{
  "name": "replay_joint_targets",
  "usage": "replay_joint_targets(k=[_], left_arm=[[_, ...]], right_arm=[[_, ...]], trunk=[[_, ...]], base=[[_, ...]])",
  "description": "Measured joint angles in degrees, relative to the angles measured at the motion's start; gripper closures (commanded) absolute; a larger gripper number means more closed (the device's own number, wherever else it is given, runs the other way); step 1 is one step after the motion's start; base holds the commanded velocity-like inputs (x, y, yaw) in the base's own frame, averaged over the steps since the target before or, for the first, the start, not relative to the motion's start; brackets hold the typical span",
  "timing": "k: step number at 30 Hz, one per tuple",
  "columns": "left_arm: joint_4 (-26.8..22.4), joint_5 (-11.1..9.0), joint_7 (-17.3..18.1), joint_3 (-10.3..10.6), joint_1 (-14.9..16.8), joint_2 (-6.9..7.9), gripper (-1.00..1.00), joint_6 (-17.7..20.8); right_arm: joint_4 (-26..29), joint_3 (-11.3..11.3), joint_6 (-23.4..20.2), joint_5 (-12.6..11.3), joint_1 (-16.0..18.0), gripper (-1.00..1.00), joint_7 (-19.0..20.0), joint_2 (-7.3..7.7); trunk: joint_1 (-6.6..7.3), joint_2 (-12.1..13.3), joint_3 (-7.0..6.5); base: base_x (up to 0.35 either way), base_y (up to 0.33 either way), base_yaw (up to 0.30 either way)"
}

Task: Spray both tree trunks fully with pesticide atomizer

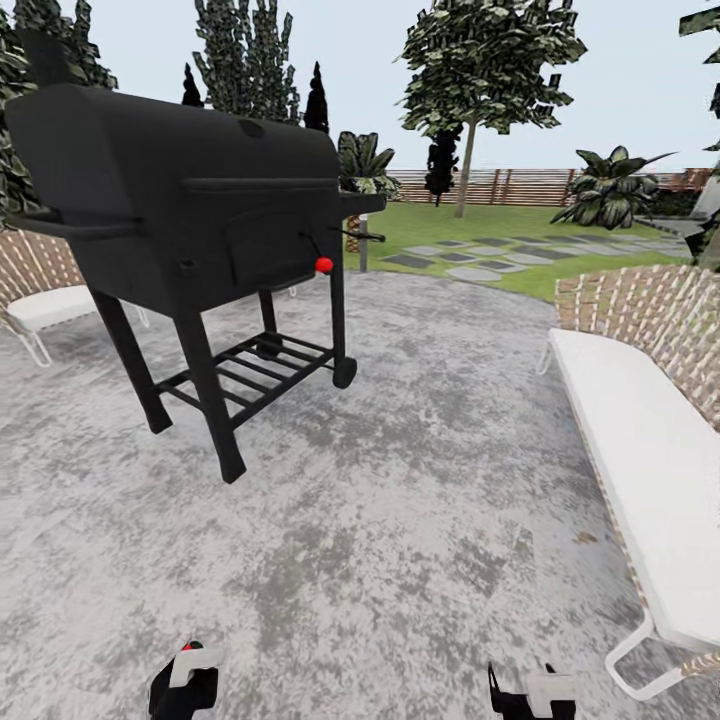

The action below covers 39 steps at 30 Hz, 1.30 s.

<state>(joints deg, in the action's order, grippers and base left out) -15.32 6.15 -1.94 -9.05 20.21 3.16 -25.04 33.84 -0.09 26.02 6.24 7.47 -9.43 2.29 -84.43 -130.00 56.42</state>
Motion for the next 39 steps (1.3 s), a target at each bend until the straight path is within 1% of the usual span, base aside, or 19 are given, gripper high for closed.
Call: replay_joint_targets(k=[23, 39], left_arm=[[0.0, 0.0, 0.0, 0.0, 0.0, 0.00, 1.00, -0.1], [0.0, 0.0, 0.0, 0.0, 0.0, 0.00, 1.00, -0.1]], right_arm=[[0.0, 0.0, 0.0, 0.0, 0.0, -1.00, 0.0, 0.00], [0.0, 0.0, 0.0, 0.0, 0.0, -1.00, 0.0, 0.00]], trunk=[[0.00, 0.0, 0.00], [0.00, 0.0, 0.00]], base=[[0.312, 0.175, -0.273], [0.323, 0.117, -0.272]])
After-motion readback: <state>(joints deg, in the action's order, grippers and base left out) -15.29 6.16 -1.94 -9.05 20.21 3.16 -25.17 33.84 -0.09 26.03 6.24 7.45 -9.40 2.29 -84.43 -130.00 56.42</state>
